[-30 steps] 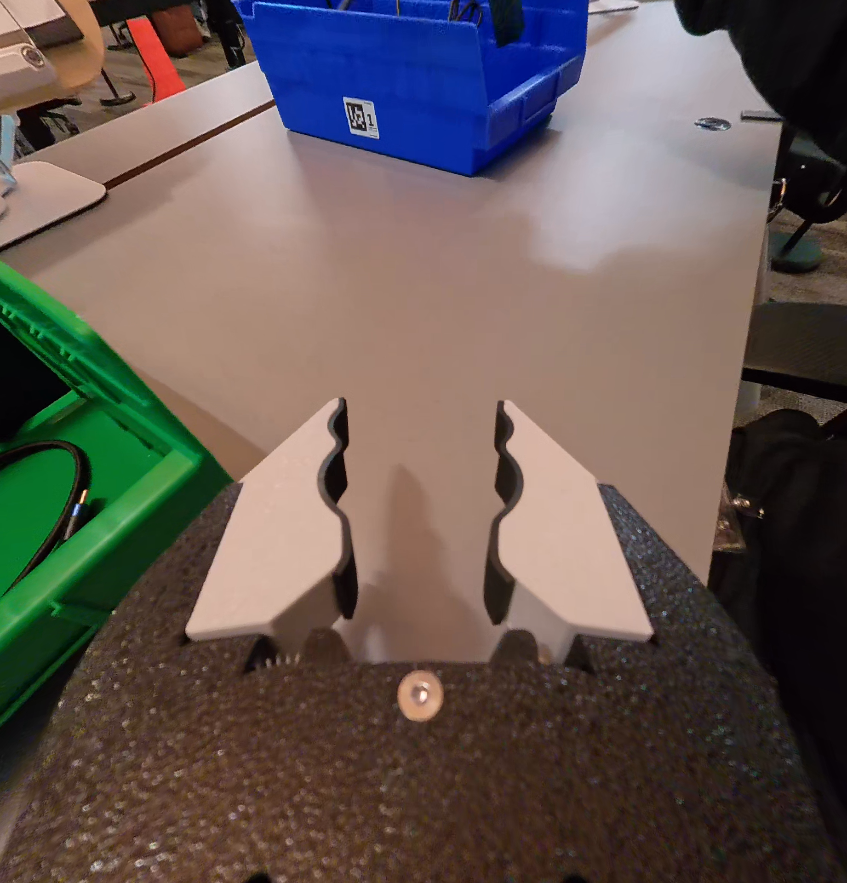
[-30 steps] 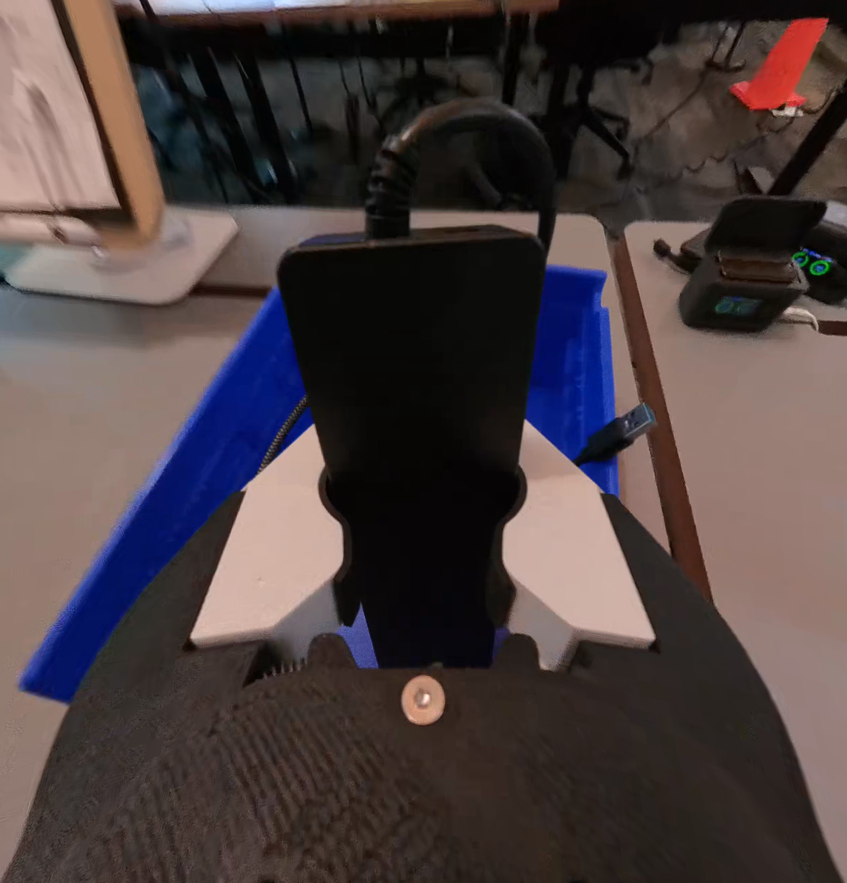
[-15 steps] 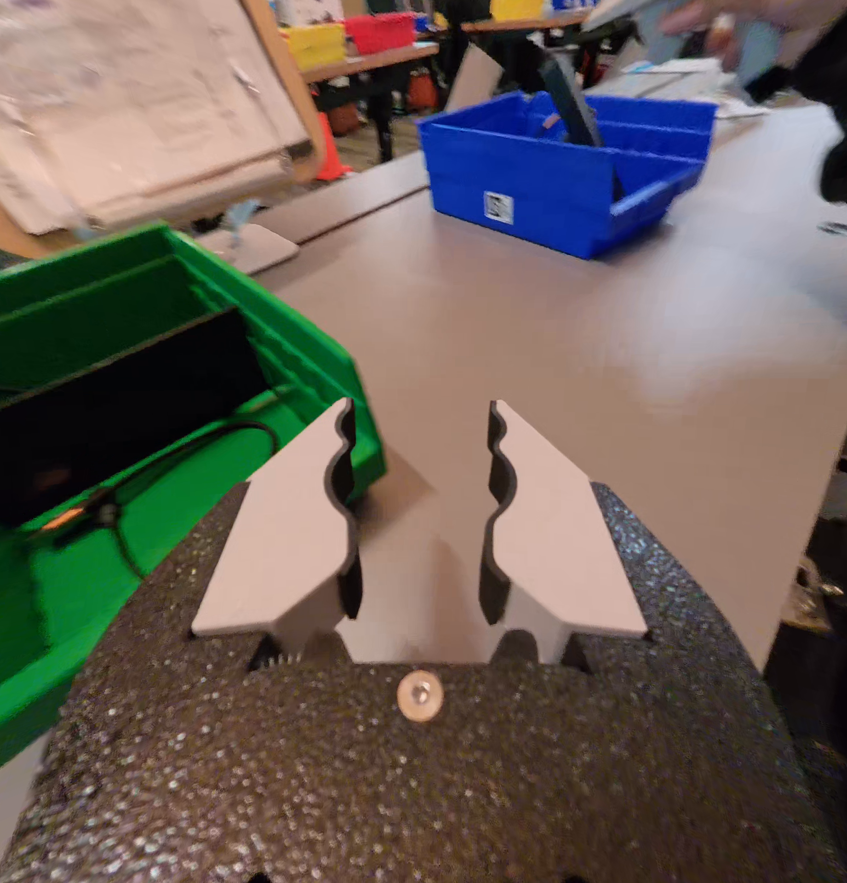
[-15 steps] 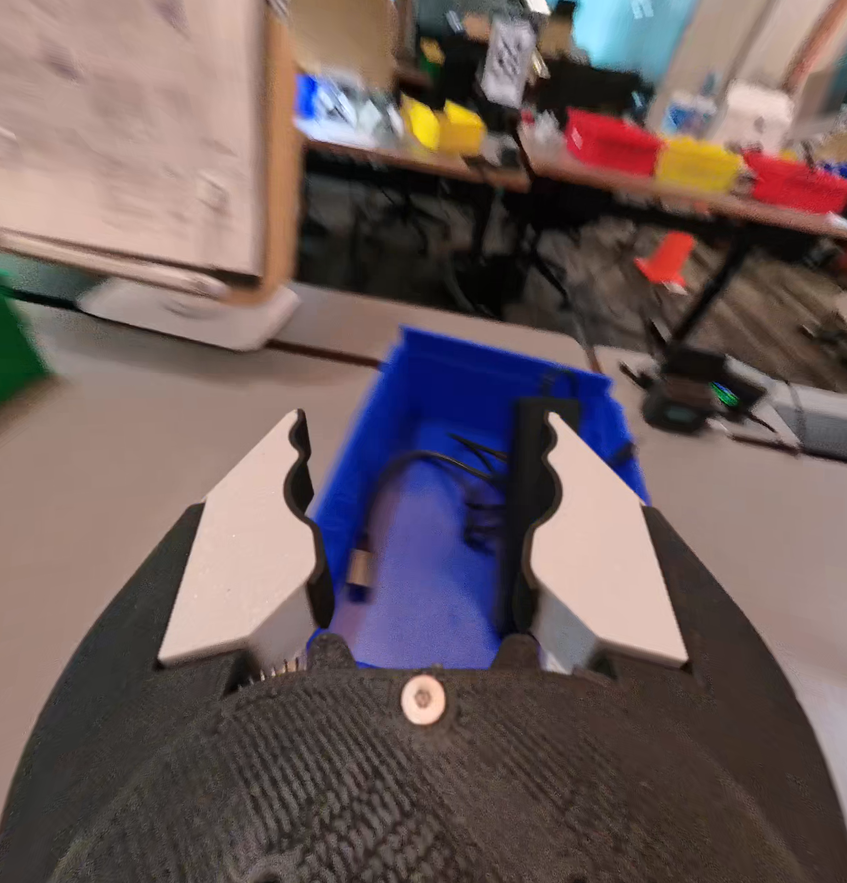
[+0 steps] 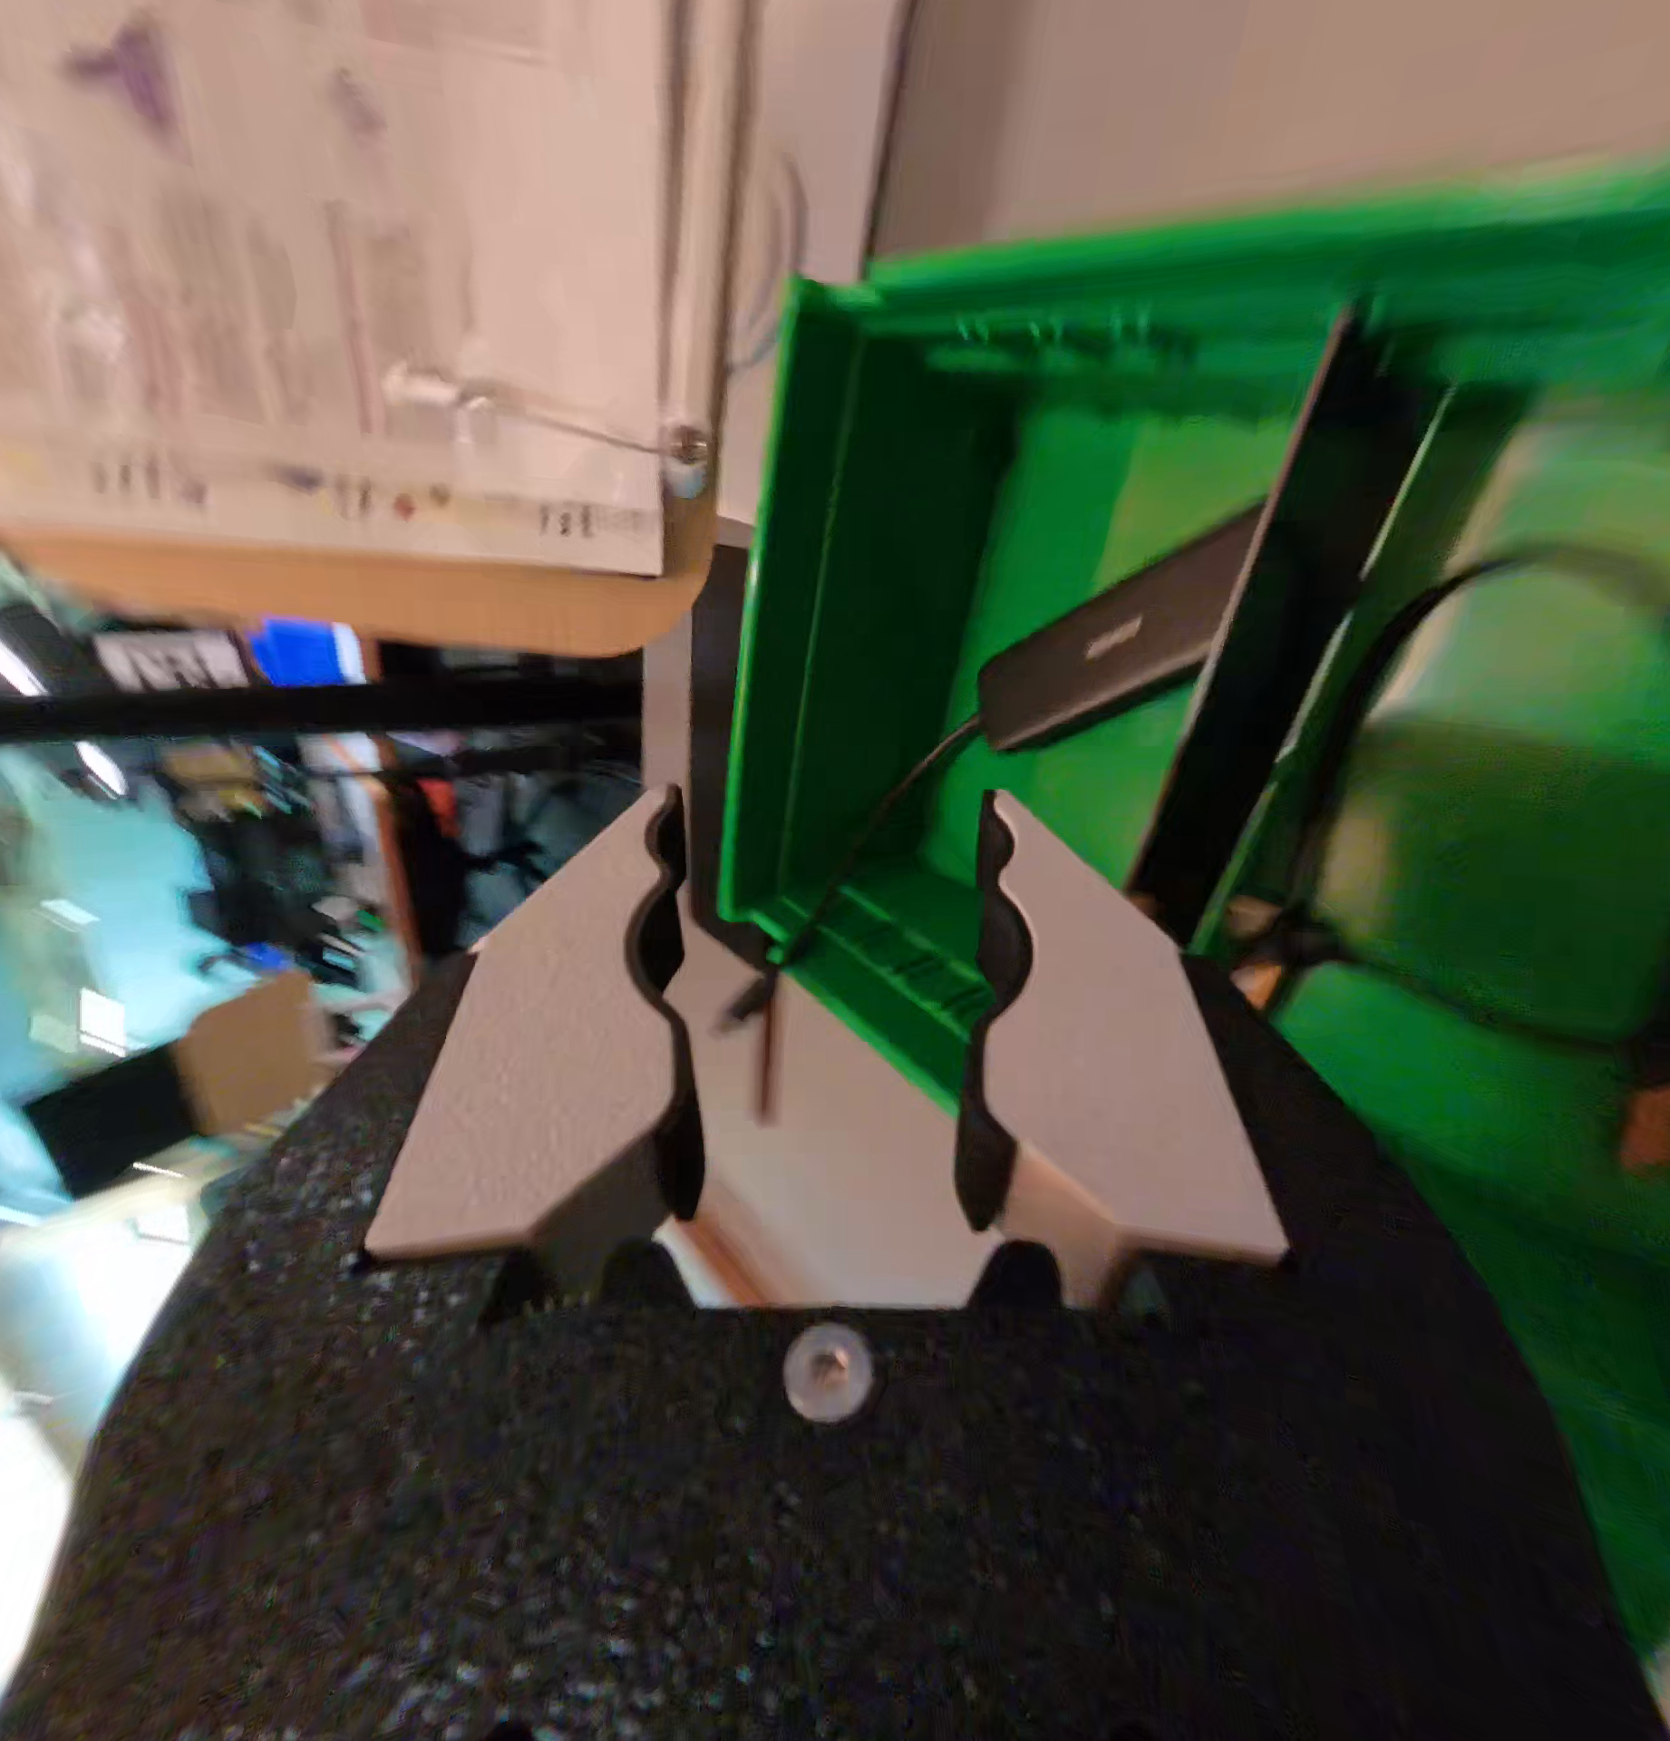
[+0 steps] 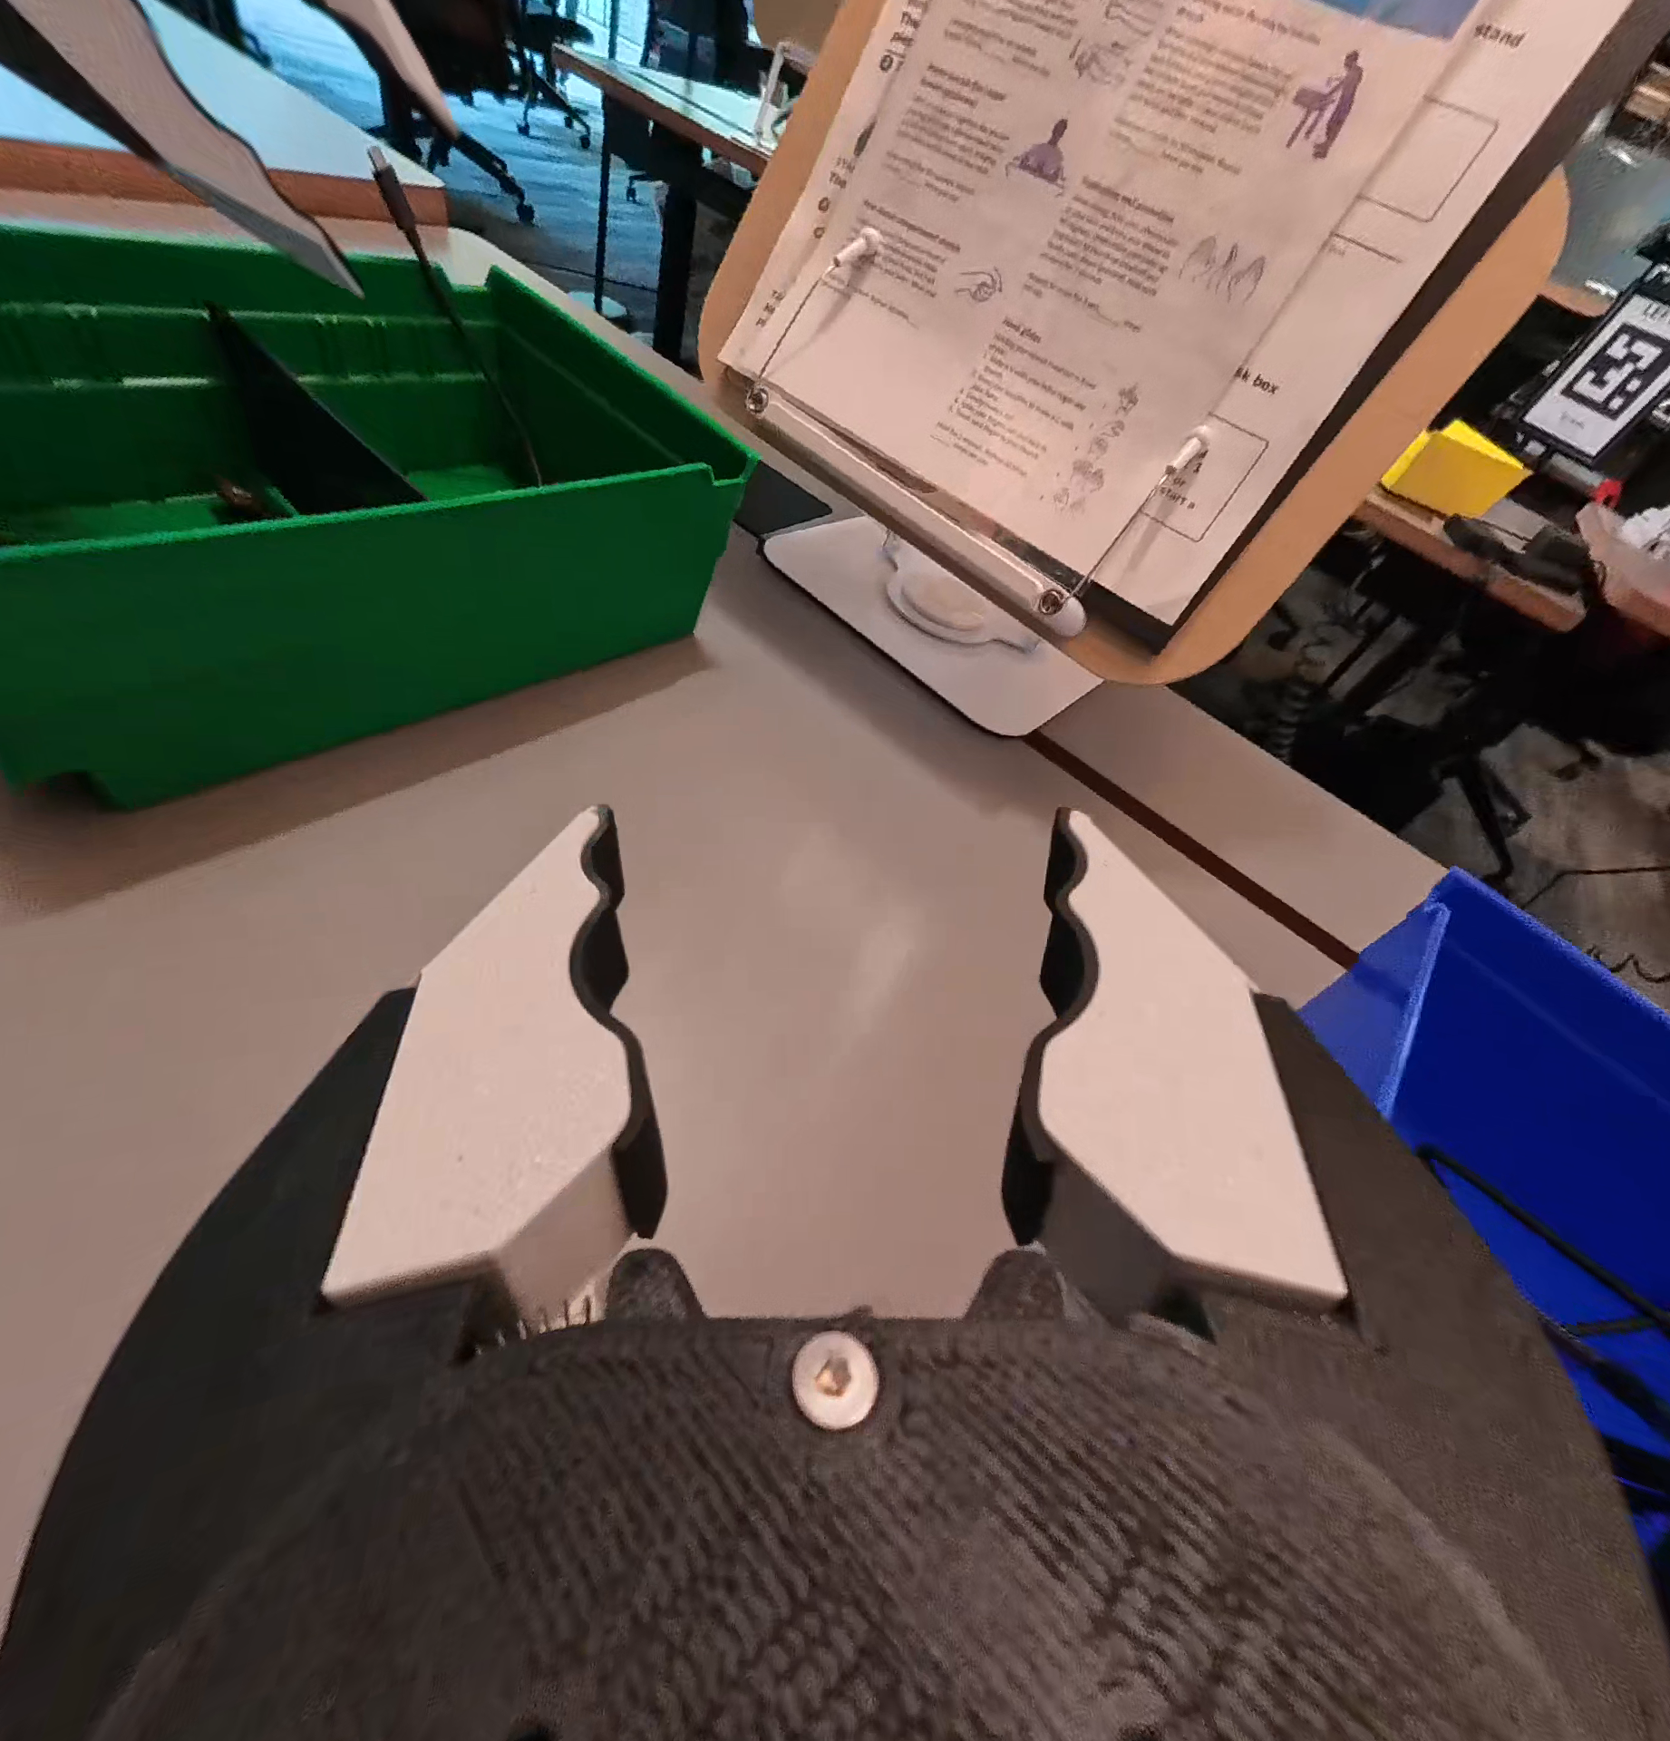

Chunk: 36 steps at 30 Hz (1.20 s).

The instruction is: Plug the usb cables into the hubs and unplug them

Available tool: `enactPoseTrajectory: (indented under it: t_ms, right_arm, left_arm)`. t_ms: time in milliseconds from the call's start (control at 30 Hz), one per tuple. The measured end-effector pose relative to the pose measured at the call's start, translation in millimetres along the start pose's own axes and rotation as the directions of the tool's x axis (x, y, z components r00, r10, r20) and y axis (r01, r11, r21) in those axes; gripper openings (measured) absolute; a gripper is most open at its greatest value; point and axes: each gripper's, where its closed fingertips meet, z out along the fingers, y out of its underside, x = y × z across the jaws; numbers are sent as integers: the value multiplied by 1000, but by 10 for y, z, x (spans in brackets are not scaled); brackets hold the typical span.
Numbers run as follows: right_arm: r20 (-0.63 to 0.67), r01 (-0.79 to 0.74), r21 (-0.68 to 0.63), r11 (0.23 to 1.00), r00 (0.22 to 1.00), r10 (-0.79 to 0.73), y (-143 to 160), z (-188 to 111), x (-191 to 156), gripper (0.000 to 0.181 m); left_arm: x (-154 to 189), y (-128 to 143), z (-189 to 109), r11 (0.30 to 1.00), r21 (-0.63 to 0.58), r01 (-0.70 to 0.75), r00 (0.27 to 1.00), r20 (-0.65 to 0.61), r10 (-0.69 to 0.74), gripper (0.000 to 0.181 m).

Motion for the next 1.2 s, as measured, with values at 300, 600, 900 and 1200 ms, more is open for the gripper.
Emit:
enactPoseTrajectory:
  t_ms: [300, 600, 900, 1200]
  right_arm:
    - [175, -224, 195, 955, 966, 191, -103, -76, 50, 84]
    - [151, -160, 102, 982, 978, 144, 113, 80, 0, 85]
    - [174, -212, 128, 969, 967, 188, 34, 179, -97, 82]
    - [90, -254, 148, 956, 966, 243, 103, 248, 81, 75]
  left_arm:
    - [406, 300, 959, 843, -58, -535, 813, -308, 494, 66]
    - [721, 267, 1292, 776, 46, -629, 610, -591, 529, 65]
    - [812, 336, 1366, 760, 126, -637, 478, -709, 518, 51]
    - [788, 397, 1343, 872, -19, -488, 622, -709, 333, 45]
